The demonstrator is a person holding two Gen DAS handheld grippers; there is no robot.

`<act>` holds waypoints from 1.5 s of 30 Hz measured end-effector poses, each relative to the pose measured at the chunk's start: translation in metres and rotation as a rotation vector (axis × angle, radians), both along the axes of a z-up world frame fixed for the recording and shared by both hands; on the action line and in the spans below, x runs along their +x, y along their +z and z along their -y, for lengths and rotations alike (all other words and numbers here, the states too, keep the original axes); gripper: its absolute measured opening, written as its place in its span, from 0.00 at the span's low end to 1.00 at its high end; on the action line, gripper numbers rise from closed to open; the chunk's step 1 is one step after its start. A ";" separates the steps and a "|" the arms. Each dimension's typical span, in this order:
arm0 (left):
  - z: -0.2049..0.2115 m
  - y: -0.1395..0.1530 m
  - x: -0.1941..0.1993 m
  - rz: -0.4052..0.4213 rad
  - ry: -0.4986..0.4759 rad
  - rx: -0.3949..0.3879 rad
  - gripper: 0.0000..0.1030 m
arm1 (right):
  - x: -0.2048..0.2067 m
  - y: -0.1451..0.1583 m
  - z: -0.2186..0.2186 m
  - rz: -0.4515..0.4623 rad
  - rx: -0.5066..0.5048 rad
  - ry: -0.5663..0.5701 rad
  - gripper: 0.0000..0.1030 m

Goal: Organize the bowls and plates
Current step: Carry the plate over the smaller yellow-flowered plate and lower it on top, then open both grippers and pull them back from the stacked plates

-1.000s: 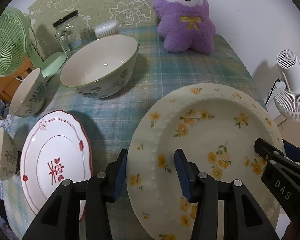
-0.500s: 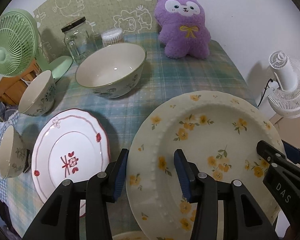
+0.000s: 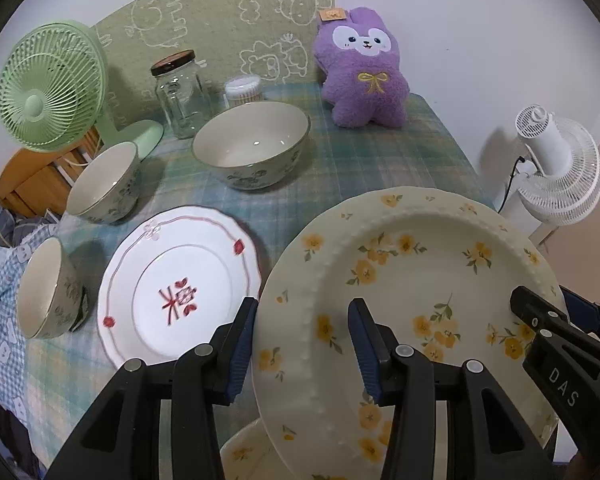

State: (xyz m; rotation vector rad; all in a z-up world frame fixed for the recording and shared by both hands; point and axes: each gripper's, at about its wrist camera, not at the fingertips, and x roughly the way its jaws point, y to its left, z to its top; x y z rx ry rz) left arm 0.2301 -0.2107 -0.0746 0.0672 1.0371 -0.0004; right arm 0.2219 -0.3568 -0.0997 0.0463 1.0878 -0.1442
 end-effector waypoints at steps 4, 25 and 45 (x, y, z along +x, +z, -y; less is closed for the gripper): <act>-0.005 0.002 -0.017 0.003 -0.012 0.005 0.45 | -0.018 0.002 -0.007 0.000 -0.003 -0.012 0.45; -0.028 -0.014 -0.090 -0.023 -0.111 0.016 0.45 | -0.107 -0.015 -0.035 -0.033 -0.013 -0.093 0.45; -0.031 -0.039 -0.113 -0.064 -0.157 0.058 0.46 | -0.129 -0.041 -0.039 -0.073 0.021 -0.138 0.45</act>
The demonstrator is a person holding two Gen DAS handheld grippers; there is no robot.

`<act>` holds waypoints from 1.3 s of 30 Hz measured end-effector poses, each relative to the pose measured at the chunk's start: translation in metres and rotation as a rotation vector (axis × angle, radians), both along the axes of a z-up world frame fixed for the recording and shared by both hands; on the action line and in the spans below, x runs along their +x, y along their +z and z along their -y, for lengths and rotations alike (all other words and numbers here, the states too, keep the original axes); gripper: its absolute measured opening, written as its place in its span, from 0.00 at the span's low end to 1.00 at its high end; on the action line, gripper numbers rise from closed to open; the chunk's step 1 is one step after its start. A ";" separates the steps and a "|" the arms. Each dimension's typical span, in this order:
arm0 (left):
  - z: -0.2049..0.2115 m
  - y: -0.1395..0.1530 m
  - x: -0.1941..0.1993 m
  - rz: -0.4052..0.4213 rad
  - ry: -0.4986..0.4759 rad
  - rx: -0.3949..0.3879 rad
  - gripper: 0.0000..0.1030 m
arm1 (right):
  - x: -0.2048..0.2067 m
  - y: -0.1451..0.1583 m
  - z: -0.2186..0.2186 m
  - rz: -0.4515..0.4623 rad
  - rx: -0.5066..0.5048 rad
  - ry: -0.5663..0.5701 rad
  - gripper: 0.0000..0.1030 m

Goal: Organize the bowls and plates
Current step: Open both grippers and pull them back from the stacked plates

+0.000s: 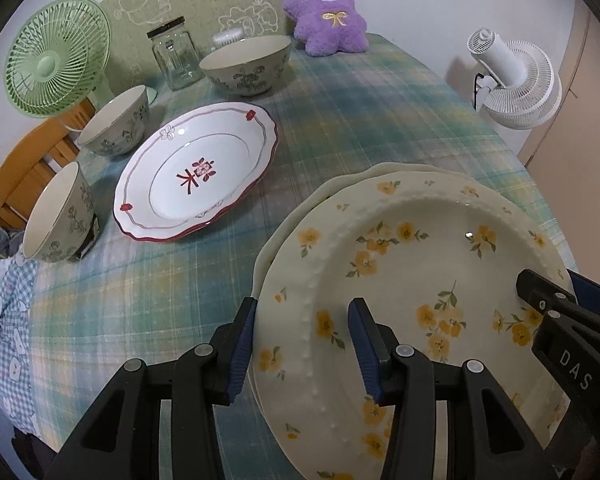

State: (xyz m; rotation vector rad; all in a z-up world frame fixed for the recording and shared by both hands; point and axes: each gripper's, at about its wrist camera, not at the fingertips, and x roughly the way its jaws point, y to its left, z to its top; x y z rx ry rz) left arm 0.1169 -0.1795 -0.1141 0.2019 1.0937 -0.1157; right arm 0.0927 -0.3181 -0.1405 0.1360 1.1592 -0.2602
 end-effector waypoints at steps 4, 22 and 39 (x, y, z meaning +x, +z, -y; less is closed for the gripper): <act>0.004 -0.002 -0.002 0.021 -0.001 0.025 0.47 | 0.000 -0.006 0.005 -0.006 0.042 -0.013 0.45; 0.022 -0.010 0.006 0.003 0.004 0.100 0.69 | 0.004 -0.008 0.003 -0.022 0.048 0.009 0.46; -0.022 0.026 0.008 0.017 0.090 -0.048 0.75 | 0.018 0.040 -0.028 0.045 -0.039 0.107 0.61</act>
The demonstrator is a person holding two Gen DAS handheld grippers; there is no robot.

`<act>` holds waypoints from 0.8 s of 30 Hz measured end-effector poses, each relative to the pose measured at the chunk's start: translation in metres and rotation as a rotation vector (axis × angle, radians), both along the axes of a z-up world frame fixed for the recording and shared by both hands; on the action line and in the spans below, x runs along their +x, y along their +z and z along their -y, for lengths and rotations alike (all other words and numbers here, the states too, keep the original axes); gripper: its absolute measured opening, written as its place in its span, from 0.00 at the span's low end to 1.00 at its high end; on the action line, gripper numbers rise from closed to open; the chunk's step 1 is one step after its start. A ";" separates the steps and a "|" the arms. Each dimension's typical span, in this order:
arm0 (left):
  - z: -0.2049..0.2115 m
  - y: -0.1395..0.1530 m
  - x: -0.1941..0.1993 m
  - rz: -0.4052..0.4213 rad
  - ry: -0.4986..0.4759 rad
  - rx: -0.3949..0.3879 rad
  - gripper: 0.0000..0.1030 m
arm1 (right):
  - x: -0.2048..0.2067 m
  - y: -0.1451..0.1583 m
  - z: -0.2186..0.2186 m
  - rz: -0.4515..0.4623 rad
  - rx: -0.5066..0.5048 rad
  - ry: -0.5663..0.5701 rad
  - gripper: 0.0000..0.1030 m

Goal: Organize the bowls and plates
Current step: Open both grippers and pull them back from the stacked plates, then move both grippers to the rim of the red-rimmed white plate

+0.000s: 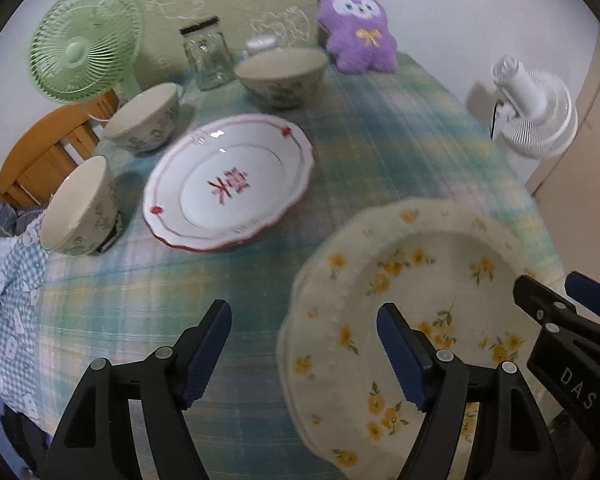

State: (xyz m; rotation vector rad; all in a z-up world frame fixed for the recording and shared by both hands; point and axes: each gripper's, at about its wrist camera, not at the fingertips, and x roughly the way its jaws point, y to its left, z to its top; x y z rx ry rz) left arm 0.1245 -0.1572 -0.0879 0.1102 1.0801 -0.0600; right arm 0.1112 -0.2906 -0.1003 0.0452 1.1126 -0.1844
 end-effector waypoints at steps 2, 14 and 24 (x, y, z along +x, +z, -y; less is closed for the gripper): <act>-0.009 0.011 0.002 0.026 0.008 -0.003 0.75 | 0.003 0.012 -0.009 0.037 0.003 0.017 0.61; -0.066 0.047 0.035 0.122 0.156 -0.022 0.75 | 0.053 0.053 -0.078 0.170 0.064 0.191 0.61; -0.092 0.020 0.080 0.104 0.286 0.012 0.74 | 0.116 0.033 -0.108 0.174 0.085 0.293 0.61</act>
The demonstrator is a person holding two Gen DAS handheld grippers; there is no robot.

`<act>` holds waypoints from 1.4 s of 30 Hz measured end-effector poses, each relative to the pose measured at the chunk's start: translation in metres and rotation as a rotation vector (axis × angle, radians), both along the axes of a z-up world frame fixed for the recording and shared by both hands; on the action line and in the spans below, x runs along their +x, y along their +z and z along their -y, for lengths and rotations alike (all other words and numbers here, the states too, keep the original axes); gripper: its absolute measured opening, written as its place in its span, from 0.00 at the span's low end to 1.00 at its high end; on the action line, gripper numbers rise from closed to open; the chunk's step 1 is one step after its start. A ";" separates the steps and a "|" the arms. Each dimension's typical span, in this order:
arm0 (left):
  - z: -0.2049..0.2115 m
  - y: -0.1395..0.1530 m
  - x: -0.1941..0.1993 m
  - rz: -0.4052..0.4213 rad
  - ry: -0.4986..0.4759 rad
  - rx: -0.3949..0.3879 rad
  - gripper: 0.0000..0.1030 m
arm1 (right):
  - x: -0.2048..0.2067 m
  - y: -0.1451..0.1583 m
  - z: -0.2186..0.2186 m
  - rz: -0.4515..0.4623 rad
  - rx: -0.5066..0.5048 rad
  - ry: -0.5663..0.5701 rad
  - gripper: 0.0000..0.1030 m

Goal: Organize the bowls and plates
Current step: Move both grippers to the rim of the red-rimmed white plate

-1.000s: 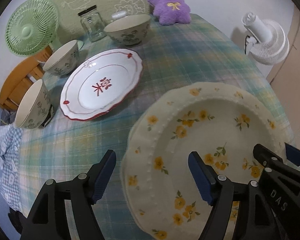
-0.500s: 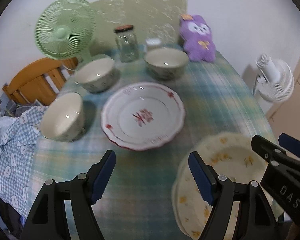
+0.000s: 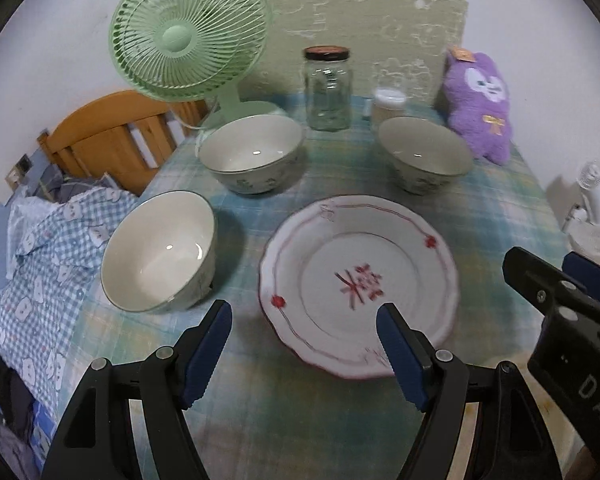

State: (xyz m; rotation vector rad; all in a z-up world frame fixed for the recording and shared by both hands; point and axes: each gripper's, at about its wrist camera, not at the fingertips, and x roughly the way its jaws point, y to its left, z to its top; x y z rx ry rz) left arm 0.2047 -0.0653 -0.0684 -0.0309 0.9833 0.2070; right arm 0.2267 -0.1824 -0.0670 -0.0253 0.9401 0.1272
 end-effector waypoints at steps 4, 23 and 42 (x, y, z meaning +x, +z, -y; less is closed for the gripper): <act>-0.010 -0.016 0.020 -0.018 0.050 -0.019 0.73 | 0.025 -0.021 -0.006 -0.032 -0.018 0.034 0.61; -0.028 -0.070 0.065 -0.107 0.149 -0.028 0.48 | 0.090 -0.082 -0.020 -0.120 -0.032 0.061 0.61; -0.026 -0.072 0.069 -0.101 0.153 -0.001 0.45 | 0.094 -0.094 -0.032 -0.155 -0.025 0.080 0.44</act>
